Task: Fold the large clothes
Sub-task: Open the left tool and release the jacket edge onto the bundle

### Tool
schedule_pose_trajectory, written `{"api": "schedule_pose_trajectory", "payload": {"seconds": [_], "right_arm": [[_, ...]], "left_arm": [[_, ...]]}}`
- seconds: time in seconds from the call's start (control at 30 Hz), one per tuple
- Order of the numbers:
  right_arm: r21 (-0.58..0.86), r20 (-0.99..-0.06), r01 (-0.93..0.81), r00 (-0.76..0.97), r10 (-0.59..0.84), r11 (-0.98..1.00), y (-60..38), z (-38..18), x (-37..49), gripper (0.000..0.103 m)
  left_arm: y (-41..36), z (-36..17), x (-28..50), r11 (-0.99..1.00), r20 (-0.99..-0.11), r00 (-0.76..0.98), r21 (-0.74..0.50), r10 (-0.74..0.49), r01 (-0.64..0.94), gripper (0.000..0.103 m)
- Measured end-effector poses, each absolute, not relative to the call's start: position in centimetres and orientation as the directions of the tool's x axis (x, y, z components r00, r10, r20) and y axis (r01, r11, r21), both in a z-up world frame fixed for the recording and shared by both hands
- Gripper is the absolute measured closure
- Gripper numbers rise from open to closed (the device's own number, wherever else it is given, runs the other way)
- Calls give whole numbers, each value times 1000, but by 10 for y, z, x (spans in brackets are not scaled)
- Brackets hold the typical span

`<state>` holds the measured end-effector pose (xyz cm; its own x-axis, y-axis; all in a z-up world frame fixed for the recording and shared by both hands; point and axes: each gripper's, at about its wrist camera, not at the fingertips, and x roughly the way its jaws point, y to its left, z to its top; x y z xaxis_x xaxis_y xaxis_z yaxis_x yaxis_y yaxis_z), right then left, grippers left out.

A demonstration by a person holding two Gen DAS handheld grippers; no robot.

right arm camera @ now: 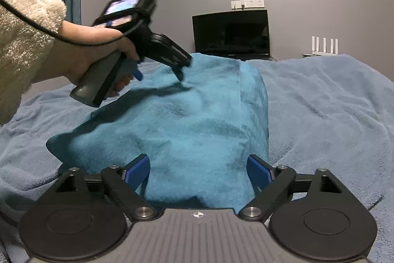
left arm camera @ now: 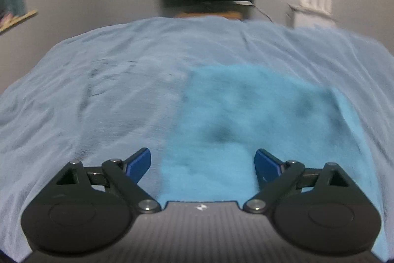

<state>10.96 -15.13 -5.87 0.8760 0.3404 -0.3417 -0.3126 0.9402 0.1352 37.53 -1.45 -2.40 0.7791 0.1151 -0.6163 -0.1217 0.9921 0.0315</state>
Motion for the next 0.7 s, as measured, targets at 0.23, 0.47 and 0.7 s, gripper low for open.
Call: {"api": "schedule_pose_trajectory", "payload": {"seconds": [0.23,0.47,0.7], "right_arm": [[162,-345,-299,876,338,940,-154,-58,106,3],[134,-374,-270,877,301,954,-151,-50,89,0],[105,-485,-267,827,284,958,-149,-45,57,0]], "left_arm": [[16,-15,278,996,-558,830,-77,-5,-45,10],[34,-23,145,997,-580,811,-28,-75,73,5],[57,-56,72,998,-625,780,17,-33,56,2]]}}
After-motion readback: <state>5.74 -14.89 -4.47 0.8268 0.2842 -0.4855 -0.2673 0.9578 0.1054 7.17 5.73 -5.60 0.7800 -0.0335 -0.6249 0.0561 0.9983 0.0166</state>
